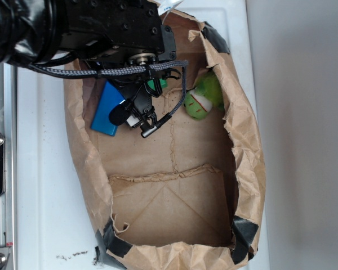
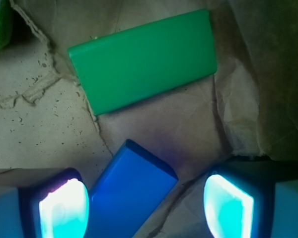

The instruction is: Grab the blue block.

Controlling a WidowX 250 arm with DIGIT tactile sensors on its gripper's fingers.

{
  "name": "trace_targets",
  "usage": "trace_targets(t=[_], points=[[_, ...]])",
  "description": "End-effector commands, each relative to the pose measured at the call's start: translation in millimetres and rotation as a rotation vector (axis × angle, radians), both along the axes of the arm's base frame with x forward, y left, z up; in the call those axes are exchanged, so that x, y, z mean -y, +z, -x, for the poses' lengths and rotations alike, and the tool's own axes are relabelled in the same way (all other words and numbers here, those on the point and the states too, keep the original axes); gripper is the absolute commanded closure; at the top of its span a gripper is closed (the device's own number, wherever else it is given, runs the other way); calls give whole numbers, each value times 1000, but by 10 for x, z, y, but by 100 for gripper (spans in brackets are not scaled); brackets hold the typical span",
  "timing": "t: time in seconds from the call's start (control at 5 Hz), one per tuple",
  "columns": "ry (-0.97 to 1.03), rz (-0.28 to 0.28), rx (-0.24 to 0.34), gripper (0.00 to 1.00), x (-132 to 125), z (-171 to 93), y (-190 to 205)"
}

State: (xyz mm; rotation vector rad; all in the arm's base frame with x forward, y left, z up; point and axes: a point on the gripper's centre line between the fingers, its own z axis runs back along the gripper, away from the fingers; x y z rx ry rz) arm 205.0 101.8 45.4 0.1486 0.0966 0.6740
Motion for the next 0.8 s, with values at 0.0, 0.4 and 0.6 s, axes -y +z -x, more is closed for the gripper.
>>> trace_targets(t=[0.0,0.4,0.6], points=[[-6,27,3,0,89,74,174],[68,62,-9,0,112,-20,126],[63,82,6,0,137,-11,72]])
